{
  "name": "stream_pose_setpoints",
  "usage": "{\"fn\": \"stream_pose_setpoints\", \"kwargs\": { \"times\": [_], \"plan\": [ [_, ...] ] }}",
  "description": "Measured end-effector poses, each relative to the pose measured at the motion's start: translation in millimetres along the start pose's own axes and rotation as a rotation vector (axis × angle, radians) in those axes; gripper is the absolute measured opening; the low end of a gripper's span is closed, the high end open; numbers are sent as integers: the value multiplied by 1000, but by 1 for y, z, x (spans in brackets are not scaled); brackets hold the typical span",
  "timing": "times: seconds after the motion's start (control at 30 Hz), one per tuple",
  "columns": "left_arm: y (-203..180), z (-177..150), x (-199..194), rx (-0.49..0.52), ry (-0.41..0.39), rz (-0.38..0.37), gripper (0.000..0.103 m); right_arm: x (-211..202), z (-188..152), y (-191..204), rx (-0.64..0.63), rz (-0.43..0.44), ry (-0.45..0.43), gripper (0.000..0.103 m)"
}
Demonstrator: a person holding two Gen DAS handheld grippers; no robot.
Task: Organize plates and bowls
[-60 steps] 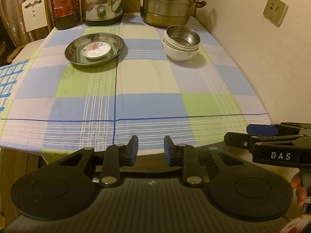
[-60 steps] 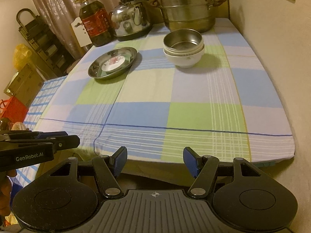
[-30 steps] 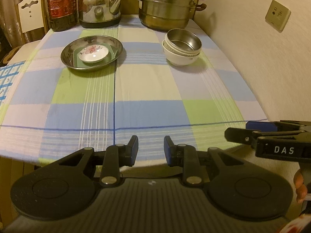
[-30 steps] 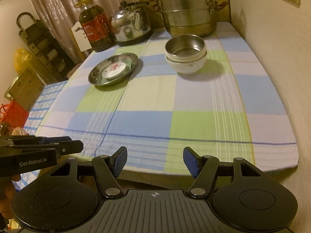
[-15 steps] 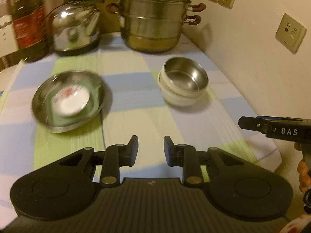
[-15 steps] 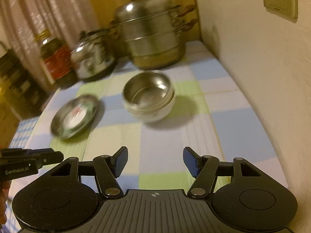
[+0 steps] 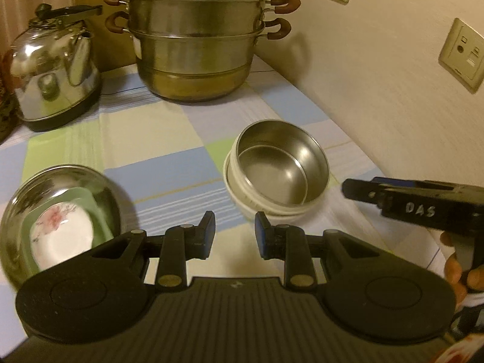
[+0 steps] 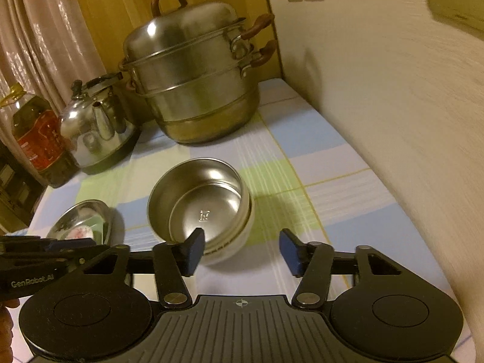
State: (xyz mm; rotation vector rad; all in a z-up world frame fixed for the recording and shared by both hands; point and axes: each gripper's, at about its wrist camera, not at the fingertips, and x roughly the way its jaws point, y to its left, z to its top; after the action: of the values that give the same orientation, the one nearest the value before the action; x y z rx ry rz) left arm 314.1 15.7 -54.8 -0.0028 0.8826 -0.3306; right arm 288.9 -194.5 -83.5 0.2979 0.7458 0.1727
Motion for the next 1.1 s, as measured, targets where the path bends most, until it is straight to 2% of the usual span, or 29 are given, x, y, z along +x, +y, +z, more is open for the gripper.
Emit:
{"fn": "stream_pose_setpoints", "kwargs": {
  "times": [0.27,0.6,0.67,0.73,0.8,0.9,1.1],
  "plan": [
    [-6,19,20,-46,-3,-10,25,35,17,2,-8,25,13,44],
    [-7,34,55,-109,30,32,25,72,42,-1,-81,62,77,42],
    [-6,35,59,-120,34,39,24,77,45,0,-111,72,84,39],
    [-4,36,63,-127,37,45,21,82,48,1,-127,87,90,29],
    [-2,38,65,-139,44,39,13,86,51,0,-138,88,98,22],
    [0,40,68,-149,54,35,12,90,55,-3,-151,85,114,10],
    [-1,47,72,-132,84,50,11,96,73,-8,-109,105,219,10]
  ]
}}
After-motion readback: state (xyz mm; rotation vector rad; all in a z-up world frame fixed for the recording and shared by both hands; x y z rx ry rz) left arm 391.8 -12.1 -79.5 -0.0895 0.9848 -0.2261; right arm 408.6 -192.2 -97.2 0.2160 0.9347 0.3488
